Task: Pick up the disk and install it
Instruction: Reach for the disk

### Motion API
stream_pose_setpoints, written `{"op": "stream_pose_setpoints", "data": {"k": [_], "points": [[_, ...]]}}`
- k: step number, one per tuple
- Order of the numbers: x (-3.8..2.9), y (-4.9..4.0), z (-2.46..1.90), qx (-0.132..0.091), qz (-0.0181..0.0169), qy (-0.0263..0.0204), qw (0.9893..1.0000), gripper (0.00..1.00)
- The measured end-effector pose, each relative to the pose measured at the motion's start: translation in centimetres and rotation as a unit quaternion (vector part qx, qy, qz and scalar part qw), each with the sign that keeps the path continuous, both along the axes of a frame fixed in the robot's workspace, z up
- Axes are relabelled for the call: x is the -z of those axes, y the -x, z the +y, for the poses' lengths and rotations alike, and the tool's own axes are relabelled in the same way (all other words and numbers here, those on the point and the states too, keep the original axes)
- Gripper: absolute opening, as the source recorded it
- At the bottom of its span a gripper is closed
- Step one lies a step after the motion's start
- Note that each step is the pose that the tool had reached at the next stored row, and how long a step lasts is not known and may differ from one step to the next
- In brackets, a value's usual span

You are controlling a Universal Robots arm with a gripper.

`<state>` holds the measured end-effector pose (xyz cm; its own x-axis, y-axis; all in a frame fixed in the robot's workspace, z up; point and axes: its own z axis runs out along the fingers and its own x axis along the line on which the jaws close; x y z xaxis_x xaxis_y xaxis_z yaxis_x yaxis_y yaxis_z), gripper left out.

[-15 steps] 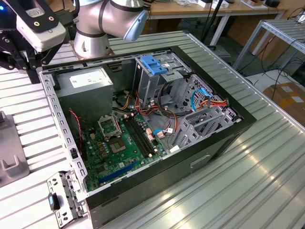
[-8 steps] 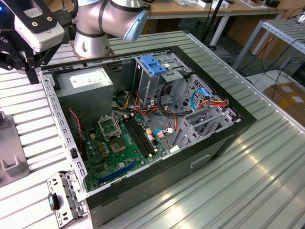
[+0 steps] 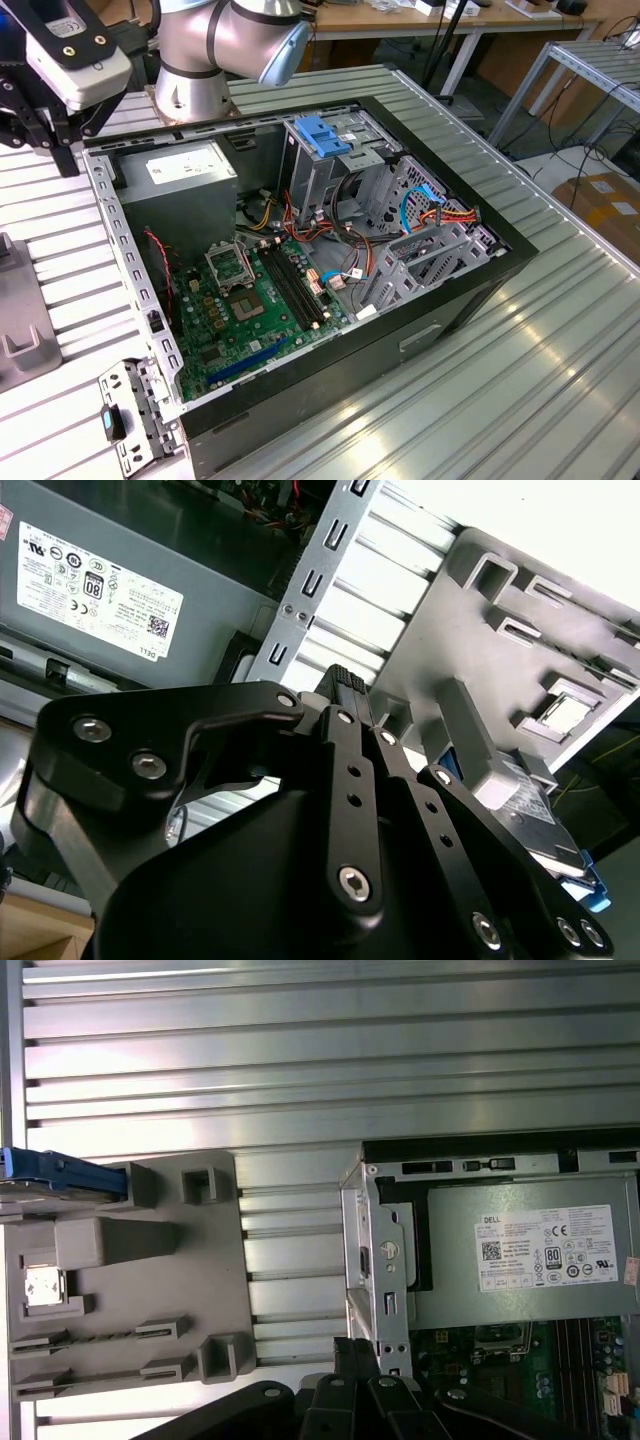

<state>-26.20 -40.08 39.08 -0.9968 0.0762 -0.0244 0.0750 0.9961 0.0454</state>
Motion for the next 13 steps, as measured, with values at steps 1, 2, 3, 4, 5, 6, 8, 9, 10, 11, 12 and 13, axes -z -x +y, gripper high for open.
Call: {"op": "stream_pose_setpoints", "data": {"k": [1,2,3,4,5,6,8,9,10,11,12,13], "points": [[0.00,0.02,0.00,0.000,0.0000,0.0000,1.0000,0.10],[0.00,0.05,0.00,0.000,0.0000,0.0000,1.0000,0.10],[0.00,0.07,0.00,0.000,0.0000,0.0000,1.0000,0.10],[0.00,0.09,0.00,0.000,0.0000,0.0000,1.0000,0.10],[0.01,0.11,0.00,0.000,0.0000,0.0000,1.0000,0.10],[0.01,0.14,0.00,0.000,0.0000,0.0000,1.0000,0.10],[0.01,0.18,0.00,0.000,0.0000,0.0000,1.0000,0.10],[0.01,0.19,0.00,0.000,0.0000,0.0000,1.0000,0.10],[0.02,0.22,0.00,0.000,0.0000,0.0000,1.0000,0.10],[0.02,0.24,0.00,0.000,0.0000,0.0000,1.0000,0.10],[0.02,0.28,0.00,0.000,0.0000,0.0000,1.0000,0.10],[0.02,0.30,0.00,0.000,0.0000,0.0000,1.0000,0.10]]}}
